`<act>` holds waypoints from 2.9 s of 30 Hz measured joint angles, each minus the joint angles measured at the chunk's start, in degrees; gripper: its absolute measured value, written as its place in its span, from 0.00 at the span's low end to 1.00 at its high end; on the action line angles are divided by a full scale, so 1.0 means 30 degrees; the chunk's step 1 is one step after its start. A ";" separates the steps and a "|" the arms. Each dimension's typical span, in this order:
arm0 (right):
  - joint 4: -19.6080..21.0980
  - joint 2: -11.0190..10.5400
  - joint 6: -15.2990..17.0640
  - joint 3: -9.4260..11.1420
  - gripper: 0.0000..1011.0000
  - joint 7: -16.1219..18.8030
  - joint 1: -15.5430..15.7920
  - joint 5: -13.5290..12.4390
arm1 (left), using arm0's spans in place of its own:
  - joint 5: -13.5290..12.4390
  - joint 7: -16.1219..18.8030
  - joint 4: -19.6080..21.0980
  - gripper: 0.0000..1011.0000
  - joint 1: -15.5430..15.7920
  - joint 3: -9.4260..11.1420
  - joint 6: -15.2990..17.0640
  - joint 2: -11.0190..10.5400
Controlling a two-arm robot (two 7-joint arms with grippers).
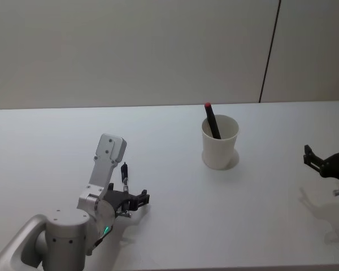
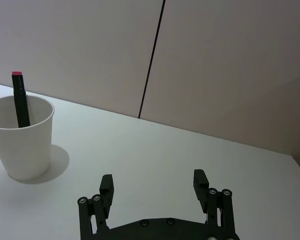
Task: Place the pen into the pen holder.
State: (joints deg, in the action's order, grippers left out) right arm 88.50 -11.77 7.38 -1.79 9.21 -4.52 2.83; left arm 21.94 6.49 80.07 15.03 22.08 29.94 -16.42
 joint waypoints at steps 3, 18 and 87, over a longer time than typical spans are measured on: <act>-0.0001 -0.0001 -0.0001 0.0000 0.99 0.0000 0.0000 -0.0001 | 0.0000 0.0000 -0.0040 0.96 0.0008 -0.0011 0.0047 0.0032; 0.0000 0.0000 0.0000 -0.0001 0.99 0.0000 -0.0001 0.0000 | 0.0001 0.0447 -0.0103 0.55 -0.0058 -0.0049 0.0461 0.0244; -0.0001 0.0000 -0.0001 -0.0001 0.99 -0.0002 0.0000 0.0000 | -0.3734 -0.4086 0.3322 0.12 -0.1893 -0.0393 -0.8031 -0.1262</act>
State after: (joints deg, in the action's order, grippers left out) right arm 88.49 -11.77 7.38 -1.79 9.20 -4.52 2.83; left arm 10.73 -5.77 90.04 9.35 20.90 5.85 -20.20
